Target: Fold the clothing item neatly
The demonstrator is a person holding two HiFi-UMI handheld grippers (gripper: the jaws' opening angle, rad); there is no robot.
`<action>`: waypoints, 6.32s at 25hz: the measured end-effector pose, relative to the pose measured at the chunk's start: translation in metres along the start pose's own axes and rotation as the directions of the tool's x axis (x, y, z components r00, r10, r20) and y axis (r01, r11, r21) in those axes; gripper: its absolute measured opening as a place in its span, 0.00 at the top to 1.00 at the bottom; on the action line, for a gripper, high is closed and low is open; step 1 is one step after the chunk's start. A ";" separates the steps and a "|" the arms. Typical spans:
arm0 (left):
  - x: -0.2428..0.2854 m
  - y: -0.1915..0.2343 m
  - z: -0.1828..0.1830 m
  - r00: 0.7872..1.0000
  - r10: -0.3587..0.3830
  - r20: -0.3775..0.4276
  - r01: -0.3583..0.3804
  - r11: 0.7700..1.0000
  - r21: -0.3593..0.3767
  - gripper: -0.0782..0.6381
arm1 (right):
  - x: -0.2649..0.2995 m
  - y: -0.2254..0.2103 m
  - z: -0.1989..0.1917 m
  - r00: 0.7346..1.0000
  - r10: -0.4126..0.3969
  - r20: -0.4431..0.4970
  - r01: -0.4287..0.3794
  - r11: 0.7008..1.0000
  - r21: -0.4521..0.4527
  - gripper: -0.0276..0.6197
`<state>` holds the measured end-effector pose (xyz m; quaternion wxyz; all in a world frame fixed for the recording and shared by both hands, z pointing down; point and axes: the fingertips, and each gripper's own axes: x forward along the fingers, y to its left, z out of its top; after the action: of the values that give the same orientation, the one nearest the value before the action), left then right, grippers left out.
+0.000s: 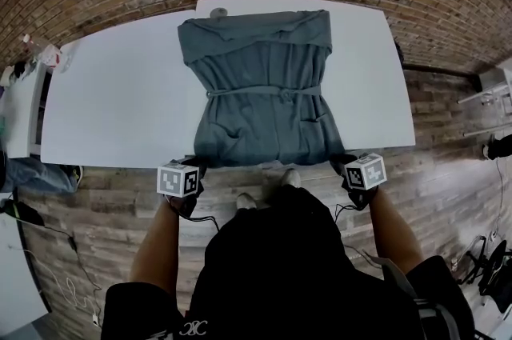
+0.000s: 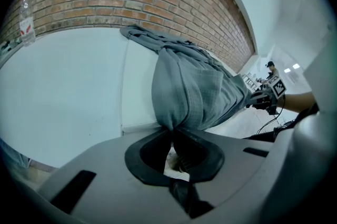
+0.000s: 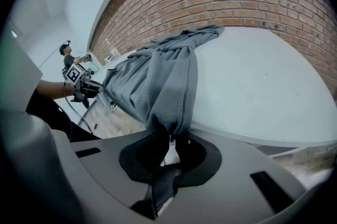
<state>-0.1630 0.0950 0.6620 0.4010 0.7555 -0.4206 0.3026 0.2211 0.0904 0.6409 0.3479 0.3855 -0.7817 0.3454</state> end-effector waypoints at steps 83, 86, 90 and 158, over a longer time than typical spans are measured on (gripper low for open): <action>-0.021 0.063 0.122 0.987 0.008 0.162 0.021 0.985 -0.172 0.59 | 0.024 -0.117 0.188 0.972 -0.072 0.222 0.015 0.968 0.249 0.65; -0.014 0.053 0.107 0.993 -0.013 0.118 0.030 0.990 -0.139 0.59 | 0.021 -0.112 0.165 0.982 -0.065 0.178 0.015 0.963 0.270 0.65; -0.002 0.051 0.099 0.996 0.033 0.080 -0.025 0.995 -0.096 0.59 | 0.025 -0.095 0.146 0.993 -0.031 0.118 0.002 0.971 0.238 0.65; -0.026 0.139 0.476 0.800 0.215 0.560 -0.013 0.939 -0.343 0.87 | 0.067 -0.163 0.526 0.884 0.130 0.450 -0.287 0.909 0.302 0.94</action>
<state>-0.2403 -0.3490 0.4542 0.3491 0.7088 -0.6129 0.0042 0.1820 -0.4344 0.4661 0.0550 0.4200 -0.7986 0.4276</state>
